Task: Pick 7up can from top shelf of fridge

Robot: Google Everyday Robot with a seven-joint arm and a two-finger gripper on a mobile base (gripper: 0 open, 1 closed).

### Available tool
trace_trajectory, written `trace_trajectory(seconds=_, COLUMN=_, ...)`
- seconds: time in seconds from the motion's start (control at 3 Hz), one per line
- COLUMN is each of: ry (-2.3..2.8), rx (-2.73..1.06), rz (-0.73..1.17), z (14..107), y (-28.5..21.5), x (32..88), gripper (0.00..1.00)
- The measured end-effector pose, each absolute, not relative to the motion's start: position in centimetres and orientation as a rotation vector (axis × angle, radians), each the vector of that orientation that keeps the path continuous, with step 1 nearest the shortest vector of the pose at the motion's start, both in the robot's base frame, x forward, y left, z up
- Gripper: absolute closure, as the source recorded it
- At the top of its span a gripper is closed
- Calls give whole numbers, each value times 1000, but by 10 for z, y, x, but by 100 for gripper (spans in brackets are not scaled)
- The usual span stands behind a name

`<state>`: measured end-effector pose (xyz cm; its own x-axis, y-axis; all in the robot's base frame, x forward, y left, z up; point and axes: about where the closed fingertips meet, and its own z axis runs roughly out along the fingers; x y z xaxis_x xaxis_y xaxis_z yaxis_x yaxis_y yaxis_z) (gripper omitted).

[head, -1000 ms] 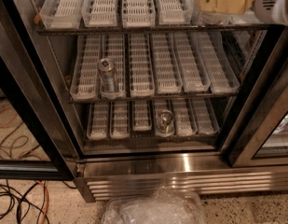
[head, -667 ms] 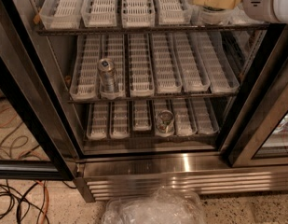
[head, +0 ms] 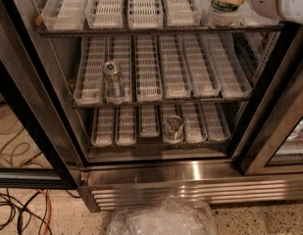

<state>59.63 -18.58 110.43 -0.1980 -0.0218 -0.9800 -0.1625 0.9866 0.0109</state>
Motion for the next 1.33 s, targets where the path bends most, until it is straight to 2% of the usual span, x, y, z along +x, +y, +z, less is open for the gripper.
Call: trace_trajectory(seconds=1.33, ry=1761, rx=-34, rz=23, z=1093, y=-161, x=632, gripper=0)
